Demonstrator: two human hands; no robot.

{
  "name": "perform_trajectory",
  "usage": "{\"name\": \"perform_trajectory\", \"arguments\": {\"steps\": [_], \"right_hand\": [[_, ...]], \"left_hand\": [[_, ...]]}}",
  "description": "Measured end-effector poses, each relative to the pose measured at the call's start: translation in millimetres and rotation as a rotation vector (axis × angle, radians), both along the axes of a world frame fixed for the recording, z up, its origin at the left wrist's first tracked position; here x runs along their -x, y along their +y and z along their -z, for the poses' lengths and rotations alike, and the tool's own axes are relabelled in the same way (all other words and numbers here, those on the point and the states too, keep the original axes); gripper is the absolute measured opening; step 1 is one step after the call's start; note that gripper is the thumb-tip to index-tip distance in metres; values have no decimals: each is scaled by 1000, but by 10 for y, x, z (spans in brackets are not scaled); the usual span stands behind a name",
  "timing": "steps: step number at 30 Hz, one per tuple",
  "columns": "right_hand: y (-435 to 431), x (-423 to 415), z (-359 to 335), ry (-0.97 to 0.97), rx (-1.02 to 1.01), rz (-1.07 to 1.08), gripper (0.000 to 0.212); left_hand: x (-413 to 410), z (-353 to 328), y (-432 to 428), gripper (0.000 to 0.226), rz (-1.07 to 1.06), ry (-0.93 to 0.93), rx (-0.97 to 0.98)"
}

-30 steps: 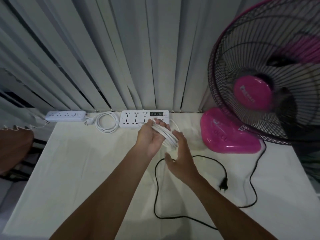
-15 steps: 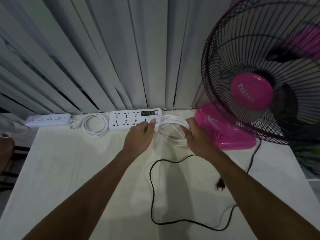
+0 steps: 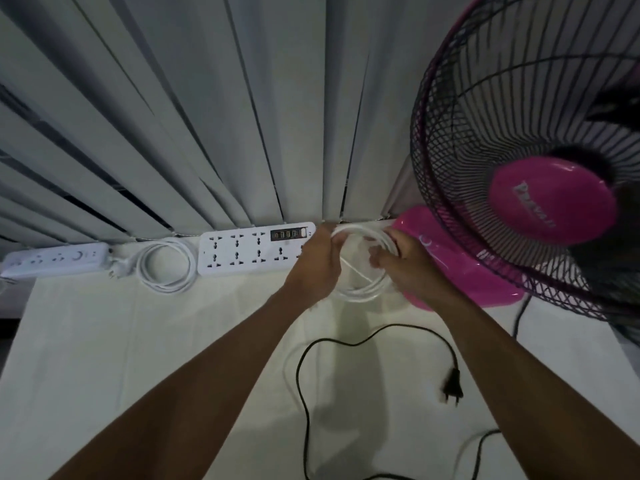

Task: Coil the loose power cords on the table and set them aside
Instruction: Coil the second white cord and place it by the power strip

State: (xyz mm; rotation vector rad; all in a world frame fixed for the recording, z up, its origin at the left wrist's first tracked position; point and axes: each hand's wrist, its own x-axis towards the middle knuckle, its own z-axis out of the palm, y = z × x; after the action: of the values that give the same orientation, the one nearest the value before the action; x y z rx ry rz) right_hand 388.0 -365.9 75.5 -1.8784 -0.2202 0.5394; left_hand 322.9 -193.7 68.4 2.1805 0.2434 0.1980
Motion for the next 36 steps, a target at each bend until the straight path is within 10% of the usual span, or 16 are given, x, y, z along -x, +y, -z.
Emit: {"name": "perform_trajectory", "arguments": {"steps": [12,19,26,29,36], "right_hand": [[292,-402,599,-257,479,106,68],[394,-653,801,-387,819,-94,76],[423,-543,932,-398,800,-114,85],[367,-375,971,-592,712,-75,73],[145,239,1009,-735,698,-257,51]], "left_hand": [[-483,275,-231,46,-564,624,907],[-497,413,-98,55,-337,830,849],[-305,498,-38,32,-298,621,395],[-202,539,-13,31,-164,464,-132],[-64,788,143,69,376,262,-808]]}}
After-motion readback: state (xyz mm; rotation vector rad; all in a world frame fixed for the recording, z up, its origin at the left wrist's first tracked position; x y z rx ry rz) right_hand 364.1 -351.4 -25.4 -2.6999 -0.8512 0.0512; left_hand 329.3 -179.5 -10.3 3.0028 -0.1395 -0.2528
